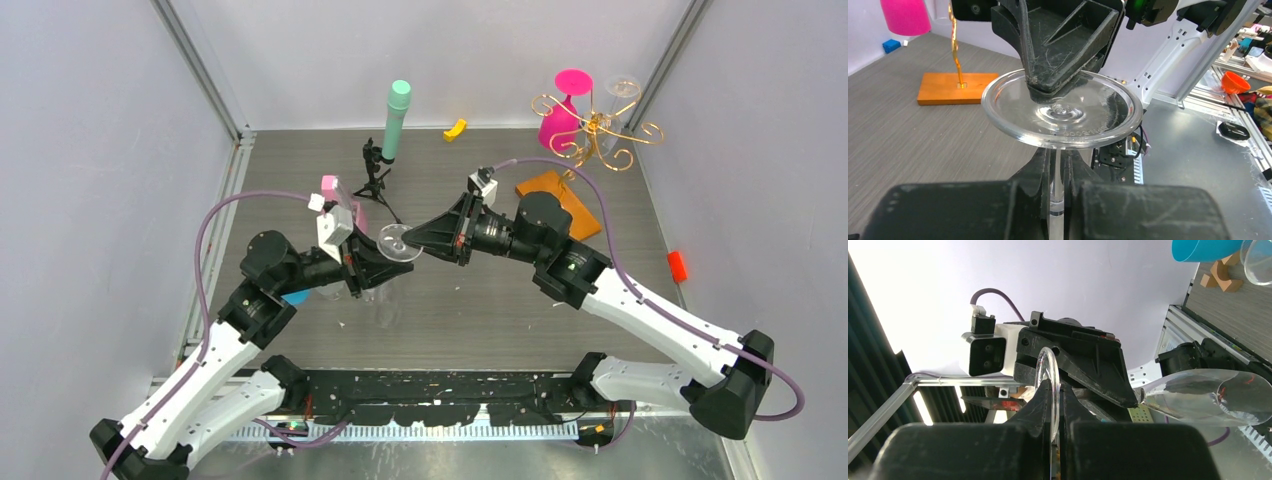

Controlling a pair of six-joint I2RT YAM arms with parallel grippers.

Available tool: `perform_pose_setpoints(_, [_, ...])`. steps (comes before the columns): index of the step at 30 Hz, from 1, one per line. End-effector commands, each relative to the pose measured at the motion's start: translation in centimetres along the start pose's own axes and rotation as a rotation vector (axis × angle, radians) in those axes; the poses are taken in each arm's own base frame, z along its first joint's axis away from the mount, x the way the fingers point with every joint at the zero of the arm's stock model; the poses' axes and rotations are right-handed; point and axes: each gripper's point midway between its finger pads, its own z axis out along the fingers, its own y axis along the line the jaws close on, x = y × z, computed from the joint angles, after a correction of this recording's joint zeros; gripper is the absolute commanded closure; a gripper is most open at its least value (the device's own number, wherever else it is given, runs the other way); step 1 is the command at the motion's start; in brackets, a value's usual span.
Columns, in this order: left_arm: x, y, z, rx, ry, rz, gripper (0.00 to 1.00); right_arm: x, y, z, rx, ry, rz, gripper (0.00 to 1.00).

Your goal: Take the wine glass off the wine glass rack

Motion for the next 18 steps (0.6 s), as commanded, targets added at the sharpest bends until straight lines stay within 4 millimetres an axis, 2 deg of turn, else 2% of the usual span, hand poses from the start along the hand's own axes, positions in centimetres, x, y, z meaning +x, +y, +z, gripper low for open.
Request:
perform_pose_setpoints(1, [-1.9, -0.2, -0.1, -0.019, -0.058, 0.018, 1.0, 0.1, 4.5, -0.2, -0.132, -0.01, -0.077, 0.99])
perform_pose_setpoints(4, [-2.3, 0.0, -0.3, -0.045, -0.076, 0.026, 1.0, 0.0, 4.5, -0.2, -0.131, -0.015, -0.079, 0.99])
perform_pose_setpoints(6, [-2.8, 0.3, -0.6, -0.072, -0.096, 0.029, 1.0, -0.3, 4.2, -0.1, -0.117, -0.036, -0.084, 0.84])
perform_pose_setpoints(7, [-3.1, 0.4, -0.7, -0.087, -0.107, 0.029, 1.0, -0.5, 4.0, -0.1, -0.11, -0.046, -0.089, 0.7])
perform_pose_setpoints(9, [-3.7, 0.9, -0.9, -0.127, -0.134, 0.029, 1.0, -1.1, 3.5, -0.3, -0.09, -0.089, -0.113, 0.55])
perform_pose_setpoints(11, [-4.6, 1.8, -1.4, -0.203, -0.175, 0.032, 1.0, -2.0, 2.4, -0.8, -0.031, -0.15, -0.174, 0.49])
perform_pose_setpoints(12, [-5.1, 2.6, -1.8, -0.259, -0.2, 0.036, 1.0, -2.8, 2.8, -1.6, -0.029, -0.213, -0.197, 0.47])
perform_pose_setpoints(13, [-5.8, 3.5, -2.4, -0.327, -0.234, 0.047, 1.0, -3.1, 1.8, -2.1, 0.02, -0.237, -0.216, 0.45])
perform_pose_setpoints(15, [-7.3, 5.2, -3.9, -0.46, -0.305, 0.063, 1.0, -4.6, 1.6, -3.4, 0.054, -0.34, -0.246, 0.42])
perform_pose_setpoints(18, [-9.8, 7.2, -6.3, -0.636, -0.431, 0.052, 1.0, -4.7, 1.3, -4.2, 0.057, -0.365, -0.264, 0.37])
